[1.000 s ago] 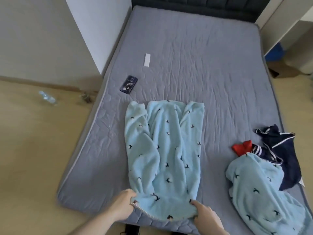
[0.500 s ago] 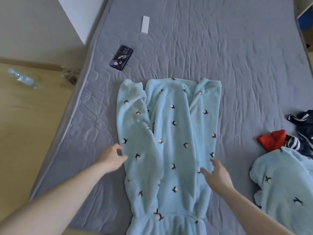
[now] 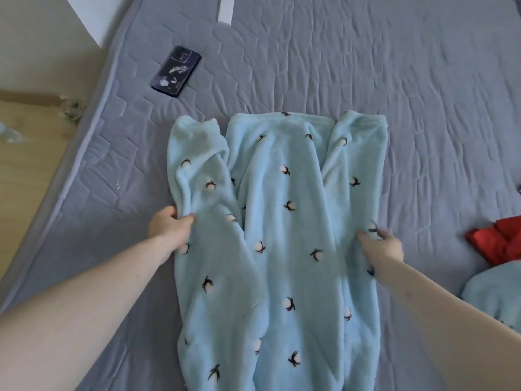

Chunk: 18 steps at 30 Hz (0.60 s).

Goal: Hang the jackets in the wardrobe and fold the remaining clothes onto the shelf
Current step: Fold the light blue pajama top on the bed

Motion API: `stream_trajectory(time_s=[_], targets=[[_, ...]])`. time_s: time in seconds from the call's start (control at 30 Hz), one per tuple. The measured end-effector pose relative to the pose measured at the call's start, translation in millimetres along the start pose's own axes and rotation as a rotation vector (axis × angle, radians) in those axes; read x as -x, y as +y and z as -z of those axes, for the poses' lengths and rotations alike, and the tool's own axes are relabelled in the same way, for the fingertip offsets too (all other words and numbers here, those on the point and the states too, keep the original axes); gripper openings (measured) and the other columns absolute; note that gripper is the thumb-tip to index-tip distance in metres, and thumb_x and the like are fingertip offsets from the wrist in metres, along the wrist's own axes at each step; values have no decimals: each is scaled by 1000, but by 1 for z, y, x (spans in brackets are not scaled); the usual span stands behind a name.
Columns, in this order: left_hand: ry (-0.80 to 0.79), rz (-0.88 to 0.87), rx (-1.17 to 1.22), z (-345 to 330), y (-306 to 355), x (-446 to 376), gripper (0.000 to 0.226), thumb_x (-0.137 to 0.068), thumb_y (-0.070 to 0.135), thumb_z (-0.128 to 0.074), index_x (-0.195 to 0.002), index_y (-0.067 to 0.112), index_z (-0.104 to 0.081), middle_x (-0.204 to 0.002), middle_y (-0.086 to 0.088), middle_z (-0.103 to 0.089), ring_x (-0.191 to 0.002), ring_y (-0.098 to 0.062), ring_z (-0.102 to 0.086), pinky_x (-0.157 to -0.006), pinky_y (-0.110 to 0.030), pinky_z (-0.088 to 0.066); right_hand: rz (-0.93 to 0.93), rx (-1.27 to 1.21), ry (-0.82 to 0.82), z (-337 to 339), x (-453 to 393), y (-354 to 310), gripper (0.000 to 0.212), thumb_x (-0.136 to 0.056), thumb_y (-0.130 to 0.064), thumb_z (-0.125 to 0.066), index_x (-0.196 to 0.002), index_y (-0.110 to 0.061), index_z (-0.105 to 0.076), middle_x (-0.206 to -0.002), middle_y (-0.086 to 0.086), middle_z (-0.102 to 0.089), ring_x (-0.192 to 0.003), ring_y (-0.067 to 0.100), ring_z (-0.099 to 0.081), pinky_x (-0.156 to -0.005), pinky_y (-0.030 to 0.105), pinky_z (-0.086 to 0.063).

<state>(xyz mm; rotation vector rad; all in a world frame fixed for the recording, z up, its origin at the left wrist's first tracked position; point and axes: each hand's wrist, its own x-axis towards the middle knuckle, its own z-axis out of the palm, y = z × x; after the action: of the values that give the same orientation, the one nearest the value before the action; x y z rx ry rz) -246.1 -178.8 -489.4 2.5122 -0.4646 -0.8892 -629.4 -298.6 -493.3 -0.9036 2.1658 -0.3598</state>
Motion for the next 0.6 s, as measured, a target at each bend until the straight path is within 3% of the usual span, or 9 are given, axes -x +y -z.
stream_trajectory(time_s=[0.07, 0.1, 0.17, 0.23, 0.3, 0.4, 0.5, 0.6], targets=[[152, 6, 35, 13, -3, -6, 23, -94, 27, -62, -91, 4, -60, -93, -18, -67, -87, -37, -65, -64, -37, -45, 16, -145, 193, 12, 1, 5, 23, -94, -24, -55, -107, -10, -67, -102, 20, -67, -98, 41, -65, -78, 43, -53], [234, 27, 68, 23, -7, -9, 24, -96, 25, -58, -93, 1, -58, -95, -23, -66, -89, -41, -66, -67, -41, -50, -2, -191, 315, 21, 4, 9, 23, -93, -18, -50, -107, -7, -65, -106, 24, -66, -102, 43, -63, -86, 45, -49], [372, 70, 99, 43, -17, -11, 30, -98, 26, -52, -104, -3, -56, -108, -32, -65, -100, -48, -64, -84, -49, -53, -96, -285, 517, 44, 13, 21, 32, -92, -11, -43, -119, -4, -59, -124, 26, -62, -115, 43, -58, -97, 42, -42], [442, 127, 94, 63, -32, -6, 34, -100, 28, -49, -113, -3, -52, -118, -35, -61, -108, -50, -60, -91, -51, -46, -199, -326, 577, 64, 23, 42, 39, -93, -11, -44, -129, -4, -55, -133, 26, -59, -122, 42, -56, -103, 41, -40], [399, 186, 49, 75, -50, -2, 33, -99, 30, -51, -112, -1, -53, -115, -33, -63, -105, -49, -60, -88, -50, -47, -255, -219, 438, 75, 25, 68, 39, -93, -11, -52, -130, -1, -56, -131, 27, -61, -120, 44, -59, -103, 46, -44], [165, 289, -78, 84, -68, 1, 34, -93, 28, -60, -110, -1, -61, -101, -27, -67, -87, -42, -65, -83, -48, -57, -310, -2, 96, 77, 26, 91, 48, -92, -20, -69, -128, 9, -56, -124, 30, -64, -112, 45, -63, -93, 47, -50], [63, 365, 18, 87, -64, 1, 39, -87, 16, -66, -120, -4, -58, -104, -22, -64, -82, -35, -63, -82, -51, -60, -234, 138, 80, 69, 32, 92, 63, -89, -31, -72, -136, 3, -46, -130, 29, -60, -117, 45, -60, -98, 48, -48], [42, 284, 145, 87, -53, -1, 45, -83, 23, -75, -120, 1, -60, -112, -21, -68, -91, -34, -66, -83, -45, -57, -130, 197, -1, 58, 35, 91, 54, -91, -36, -67, -135, -11, -50, -122, 20, -64, -107, 43, -64, -89, 46, -52]])
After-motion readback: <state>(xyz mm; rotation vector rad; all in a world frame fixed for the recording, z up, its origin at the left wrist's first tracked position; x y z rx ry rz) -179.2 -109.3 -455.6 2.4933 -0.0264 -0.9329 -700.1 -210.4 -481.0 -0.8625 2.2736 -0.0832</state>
